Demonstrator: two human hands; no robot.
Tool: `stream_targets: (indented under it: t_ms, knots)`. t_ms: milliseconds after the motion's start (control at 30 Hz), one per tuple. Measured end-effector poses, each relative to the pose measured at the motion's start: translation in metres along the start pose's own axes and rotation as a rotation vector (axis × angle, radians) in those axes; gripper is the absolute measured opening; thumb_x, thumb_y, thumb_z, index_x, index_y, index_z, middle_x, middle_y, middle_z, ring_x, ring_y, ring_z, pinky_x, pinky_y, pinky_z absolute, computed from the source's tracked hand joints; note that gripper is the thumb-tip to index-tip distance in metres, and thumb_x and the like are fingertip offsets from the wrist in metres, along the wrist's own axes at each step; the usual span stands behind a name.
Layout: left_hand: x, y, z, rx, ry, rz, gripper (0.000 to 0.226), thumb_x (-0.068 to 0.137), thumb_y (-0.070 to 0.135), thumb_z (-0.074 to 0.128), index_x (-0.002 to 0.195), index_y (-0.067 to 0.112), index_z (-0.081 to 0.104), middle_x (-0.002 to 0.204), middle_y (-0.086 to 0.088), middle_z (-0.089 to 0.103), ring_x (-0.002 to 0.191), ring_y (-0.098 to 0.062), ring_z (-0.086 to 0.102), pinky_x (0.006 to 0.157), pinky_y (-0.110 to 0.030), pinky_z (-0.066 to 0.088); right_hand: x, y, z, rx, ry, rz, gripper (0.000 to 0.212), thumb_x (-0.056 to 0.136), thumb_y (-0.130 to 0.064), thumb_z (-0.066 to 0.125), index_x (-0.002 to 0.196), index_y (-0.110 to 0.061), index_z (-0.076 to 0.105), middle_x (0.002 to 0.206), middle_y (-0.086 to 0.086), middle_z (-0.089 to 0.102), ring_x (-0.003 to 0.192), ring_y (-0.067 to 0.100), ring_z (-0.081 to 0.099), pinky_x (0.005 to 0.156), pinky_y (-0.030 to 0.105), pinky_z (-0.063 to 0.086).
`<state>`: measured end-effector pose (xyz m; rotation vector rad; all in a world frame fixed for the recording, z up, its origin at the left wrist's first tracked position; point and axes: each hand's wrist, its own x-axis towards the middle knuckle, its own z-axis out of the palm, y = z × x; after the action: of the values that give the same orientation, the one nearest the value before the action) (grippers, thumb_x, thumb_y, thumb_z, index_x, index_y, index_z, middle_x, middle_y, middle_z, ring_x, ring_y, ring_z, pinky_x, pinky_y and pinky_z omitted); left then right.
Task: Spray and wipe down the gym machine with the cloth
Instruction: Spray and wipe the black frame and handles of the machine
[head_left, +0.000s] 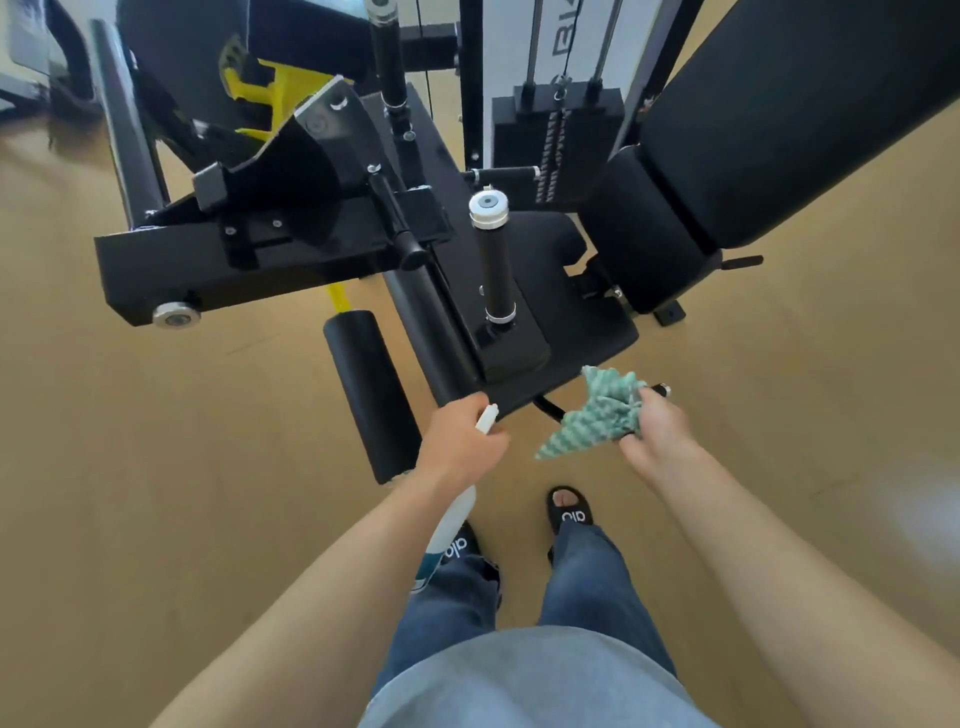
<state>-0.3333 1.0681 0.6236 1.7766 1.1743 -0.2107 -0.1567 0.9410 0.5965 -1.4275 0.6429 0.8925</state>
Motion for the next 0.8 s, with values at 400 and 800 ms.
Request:
stream_targets:
  t_ms: [400,800]
  knots:
    - [0.005,0.032,0.033,-0.230,0.199,-0.232,0.020,0.092,0.025,0.069,0.085,0.010,0.057,0.079,-0.009,0.062,0.067,-0.018,0.056,0.056,-0.020,0.043,0.026,0.008,0.014,0.243,-0.176,0.269,0.037,0.109,-0.024,0.041,0.133,0.001,0.054,0.127,0.018,0.062,0.119,0.033,0.061,0.107,0.049,0.047]
    - [-0.017,-0.003,-0.023,-0.284,0.290,-0.324,0.022,0.098,0.024,0.066,0.081,0.020,0.053,0.069,-0.008,0.056,0.059,-0.018,0.047,0.051,-0.024,0.039,-0.019,0.035,0.128,0.397,-0.099,0.573,0.037,0.101,-0.031,0.040,0.129,-0.014,0.057,0.120,0.016,0.057,0.115,0.036,0.055,0.111,0.044,0.042]
